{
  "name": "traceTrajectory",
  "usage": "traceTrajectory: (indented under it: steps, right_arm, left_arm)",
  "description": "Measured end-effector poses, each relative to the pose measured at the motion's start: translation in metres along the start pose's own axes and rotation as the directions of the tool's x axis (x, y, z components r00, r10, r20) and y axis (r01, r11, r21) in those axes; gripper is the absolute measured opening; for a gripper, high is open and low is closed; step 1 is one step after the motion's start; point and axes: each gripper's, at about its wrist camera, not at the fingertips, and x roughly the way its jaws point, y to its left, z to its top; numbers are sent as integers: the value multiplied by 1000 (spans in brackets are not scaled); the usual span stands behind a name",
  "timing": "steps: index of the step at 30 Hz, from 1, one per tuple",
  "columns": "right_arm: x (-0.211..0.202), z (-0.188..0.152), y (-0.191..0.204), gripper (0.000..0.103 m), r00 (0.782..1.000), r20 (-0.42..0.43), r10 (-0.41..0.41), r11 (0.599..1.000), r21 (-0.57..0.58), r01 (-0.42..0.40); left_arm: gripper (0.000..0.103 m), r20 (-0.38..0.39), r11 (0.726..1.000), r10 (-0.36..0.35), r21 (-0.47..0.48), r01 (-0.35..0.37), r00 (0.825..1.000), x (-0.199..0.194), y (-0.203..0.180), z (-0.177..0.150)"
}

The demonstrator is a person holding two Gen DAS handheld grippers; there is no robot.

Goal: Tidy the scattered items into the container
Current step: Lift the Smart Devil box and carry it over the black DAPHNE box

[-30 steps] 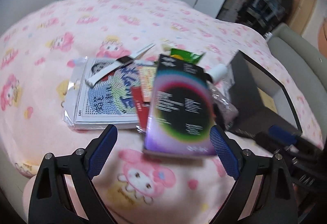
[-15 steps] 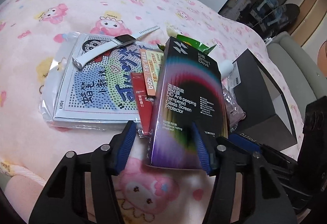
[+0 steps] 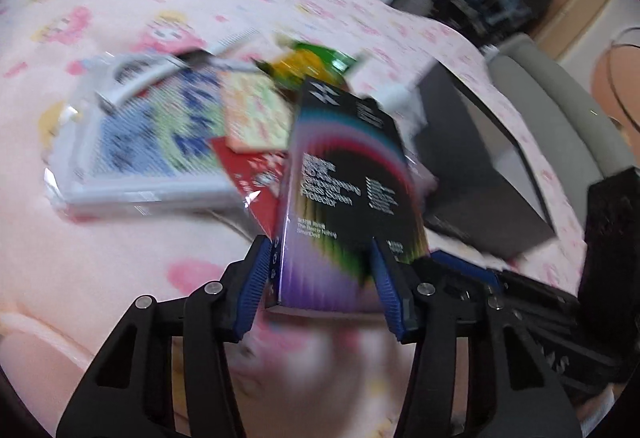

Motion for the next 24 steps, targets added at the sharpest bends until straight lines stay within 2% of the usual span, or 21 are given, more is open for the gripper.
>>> traceTrajectory:
  steps: [2,5,7,12,17,19,24]
  right_arm:
    - [-5,-6,-11,22,1000,-15,1,1000,31,-1]
    - [0,-12,-25,22,999,-34,-1,997,76,3]
    - [5,-15,-30,22,999,-40,-7,995,99,11]
    - [18,-18,-25,22,999,-54,7,995,97,-1]
    - [21,-23,-31,23,999,-50,-19,992,121,25]
    - [19,-24,-36,26,999,-44,-30,990,135,35]
    - [22,-22,-46,28,999,-38,-36,985,169,42]
  left_arm:
    - [51,9,999,7,35,-7,1000,-1,-8,-3]
    - [51,52,996,73,51,-75,996,-2,-12,0]
    - [42,46,995,89,46,-91,995,2,-8,5]
    - [38,18,993,98,70,-99,995,13,-10,2]
    - [33,-10,991,50,128,-49,999,16,-25,-6]
    - [33,-34,992,-11,125,15,999,16,-28,-9]
    - [33,-30,994,17,107,-14,999,19,-22,-7]
